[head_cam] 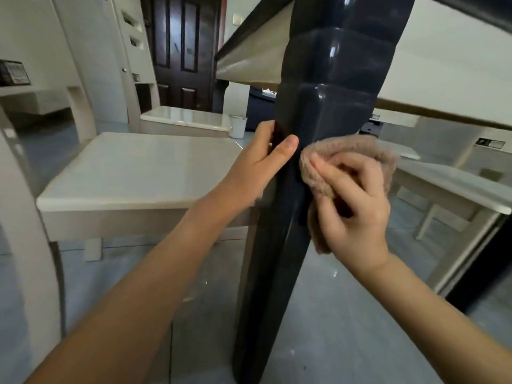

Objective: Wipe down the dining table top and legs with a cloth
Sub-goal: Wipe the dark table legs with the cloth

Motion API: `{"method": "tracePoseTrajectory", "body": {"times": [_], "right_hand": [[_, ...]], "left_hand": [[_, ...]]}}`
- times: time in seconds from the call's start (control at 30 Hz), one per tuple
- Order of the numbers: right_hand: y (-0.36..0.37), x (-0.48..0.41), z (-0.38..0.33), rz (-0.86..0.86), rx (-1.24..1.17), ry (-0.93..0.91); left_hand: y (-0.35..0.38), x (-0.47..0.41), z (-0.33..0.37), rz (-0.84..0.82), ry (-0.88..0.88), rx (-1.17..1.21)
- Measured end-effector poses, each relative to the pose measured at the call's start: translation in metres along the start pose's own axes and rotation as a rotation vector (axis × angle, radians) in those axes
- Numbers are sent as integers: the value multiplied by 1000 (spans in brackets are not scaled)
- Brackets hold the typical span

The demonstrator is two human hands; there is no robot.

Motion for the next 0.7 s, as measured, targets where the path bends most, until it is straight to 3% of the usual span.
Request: {"method": "tracePoseTrajectory", "body": {"times": [0.1, 0.2, 0.27, 0.33, 0.43, 0.5, 0.57, 0.67, 0.7], "right_hand": [[12, 20, 0, -32, 37, 5], [42, 112, -5, -396, 79, -90], [45, 132, -11, -525, 75, -164], [36, 99, -16, -407, 23, -143], [14, 28, -8, -85, -2, 13], [13, 18, -6, -9, 2, 42], [26, 52, -7, -118, 14, -6], [50, 129, -5, -425, -5, -35], [50, 137, -7, -430, -33, -5]], "left_hand": [[-2, 0, 2, 12, 7, 9], [-2, -1, 4, 9, 7, 10], [0, -1, 3, -8, -5, 10], [1, -2, 3, -13, -7, 14], [0, -1, 4, -2, -1, -1], [-2, 0, 5, 6, 4, -17], [-3, 1, 5, 10, 0, -17], [-2, 4, 6, -9, -5, -33], [-2, 5, 6, -14, -5, -40]]}}
Point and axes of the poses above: each hand's wrist, its own x-axis away from the middle knuckle, its own y-axis out of the palm, z = x × y, the point moved 8 cm from there along -x, towards the middle knuckle, and after that the axes turned 4 degrees about y, right-handed, at the moved point
